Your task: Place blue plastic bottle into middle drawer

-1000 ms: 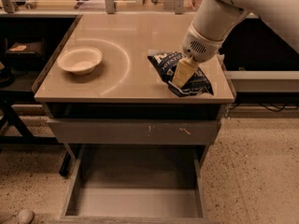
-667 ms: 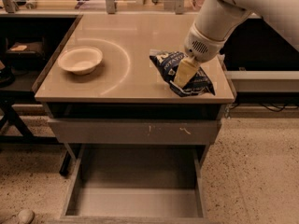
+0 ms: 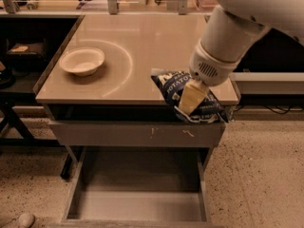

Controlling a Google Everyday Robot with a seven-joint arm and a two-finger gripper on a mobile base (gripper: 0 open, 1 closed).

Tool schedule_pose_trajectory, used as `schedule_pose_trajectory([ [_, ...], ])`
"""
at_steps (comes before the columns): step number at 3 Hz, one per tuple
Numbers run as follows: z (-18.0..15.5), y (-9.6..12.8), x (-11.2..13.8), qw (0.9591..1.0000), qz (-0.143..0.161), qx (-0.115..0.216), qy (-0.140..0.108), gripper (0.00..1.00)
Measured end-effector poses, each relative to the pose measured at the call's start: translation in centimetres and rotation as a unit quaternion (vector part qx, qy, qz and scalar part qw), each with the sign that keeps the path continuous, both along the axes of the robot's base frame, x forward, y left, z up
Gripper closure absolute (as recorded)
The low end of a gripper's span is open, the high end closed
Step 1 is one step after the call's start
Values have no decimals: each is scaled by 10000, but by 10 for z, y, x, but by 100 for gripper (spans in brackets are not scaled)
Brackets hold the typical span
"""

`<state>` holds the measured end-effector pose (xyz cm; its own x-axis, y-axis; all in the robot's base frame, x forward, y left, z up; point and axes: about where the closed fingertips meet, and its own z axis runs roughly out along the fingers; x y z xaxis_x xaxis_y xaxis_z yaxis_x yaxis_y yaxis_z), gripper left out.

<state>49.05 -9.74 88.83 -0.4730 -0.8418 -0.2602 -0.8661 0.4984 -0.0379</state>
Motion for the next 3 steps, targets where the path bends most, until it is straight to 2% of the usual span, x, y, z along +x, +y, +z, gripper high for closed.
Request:
schedule_pose_trajectory([
  [1, -37, -6, -46, 9991, -101, 17, 402, 100],
  [3, -64, -7, -62, 9972, -153, 28, 737, 100],
])
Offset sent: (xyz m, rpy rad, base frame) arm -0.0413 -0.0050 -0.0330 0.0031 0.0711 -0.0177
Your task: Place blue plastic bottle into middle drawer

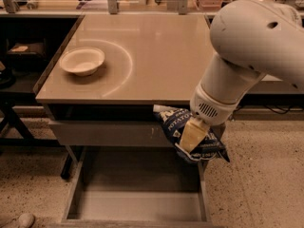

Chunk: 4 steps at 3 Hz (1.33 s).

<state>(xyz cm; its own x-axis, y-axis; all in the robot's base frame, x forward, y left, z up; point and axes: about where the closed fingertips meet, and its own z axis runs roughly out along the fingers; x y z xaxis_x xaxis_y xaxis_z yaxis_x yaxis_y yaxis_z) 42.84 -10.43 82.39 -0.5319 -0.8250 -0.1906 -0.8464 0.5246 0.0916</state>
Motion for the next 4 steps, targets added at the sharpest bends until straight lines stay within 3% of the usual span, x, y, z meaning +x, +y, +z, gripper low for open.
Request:
schedule_pose_trajectory([
  [1, -61, 21, -18, 9980, -55, 239, 590, 100],
  [2, -138, 38, -31, 9919, -121, 536, 1148, 100],
  [3, -138, 38, -31, 9919, -121, 536, 1148, 100],
  [4, -162, 57, -36, 9893, -165, 817, 1201, 100],
])
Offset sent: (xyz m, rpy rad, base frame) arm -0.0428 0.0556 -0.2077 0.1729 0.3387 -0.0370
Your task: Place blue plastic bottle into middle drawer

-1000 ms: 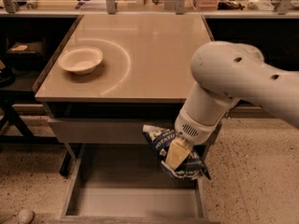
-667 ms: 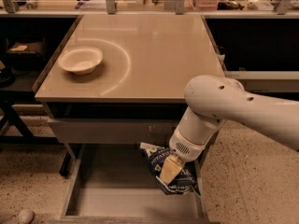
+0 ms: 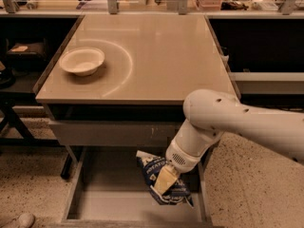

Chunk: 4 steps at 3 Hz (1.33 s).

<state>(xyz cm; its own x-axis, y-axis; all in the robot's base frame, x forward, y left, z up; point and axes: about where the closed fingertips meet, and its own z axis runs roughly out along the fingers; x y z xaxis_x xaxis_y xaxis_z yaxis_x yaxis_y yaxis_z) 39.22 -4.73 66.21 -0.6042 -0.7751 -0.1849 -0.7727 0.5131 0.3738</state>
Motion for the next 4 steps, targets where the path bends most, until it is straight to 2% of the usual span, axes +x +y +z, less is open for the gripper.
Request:
schedule_pose_trajectory([
  [1, -37, 28, 1, 9987, -147, 481, -116, 100],
  [2, -67, 51, 14, 9953, -250, 908, -238, 100],
  [4, -84, 61, 19, 9928, -316, 1118, -284, 100],
])
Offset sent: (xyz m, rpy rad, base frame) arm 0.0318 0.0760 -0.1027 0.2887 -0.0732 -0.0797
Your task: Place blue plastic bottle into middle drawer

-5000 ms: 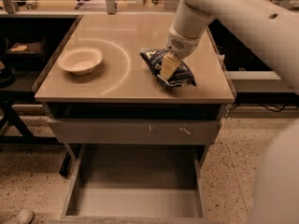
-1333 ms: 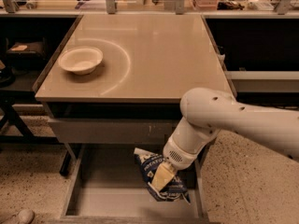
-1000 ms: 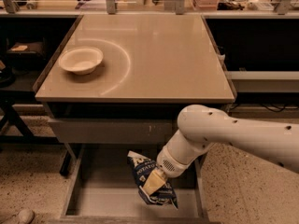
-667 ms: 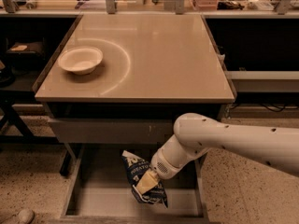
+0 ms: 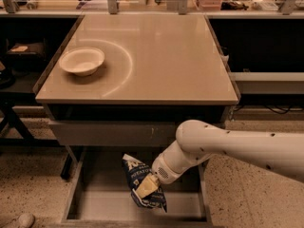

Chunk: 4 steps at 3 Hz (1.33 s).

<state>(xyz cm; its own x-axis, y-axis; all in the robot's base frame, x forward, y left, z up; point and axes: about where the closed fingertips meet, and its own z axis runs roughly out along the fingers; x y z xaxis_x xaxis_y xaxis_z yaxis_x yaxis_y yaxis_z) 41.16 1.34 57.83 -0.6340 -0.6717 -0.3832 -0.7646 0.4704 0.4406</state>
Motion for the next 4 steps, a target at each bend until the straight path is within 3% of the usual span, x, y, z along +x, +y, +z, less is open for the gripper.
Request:
schedule_pose_trajectory([
  [1, -31, 8, 7, 9993, -278, 236, -46, 100],
  [2, -72, 16, 33, 9962, -684, 484, -242, 100],
  [4, -92, 23, 37, 9951, -782, 537, -272, 100],
])
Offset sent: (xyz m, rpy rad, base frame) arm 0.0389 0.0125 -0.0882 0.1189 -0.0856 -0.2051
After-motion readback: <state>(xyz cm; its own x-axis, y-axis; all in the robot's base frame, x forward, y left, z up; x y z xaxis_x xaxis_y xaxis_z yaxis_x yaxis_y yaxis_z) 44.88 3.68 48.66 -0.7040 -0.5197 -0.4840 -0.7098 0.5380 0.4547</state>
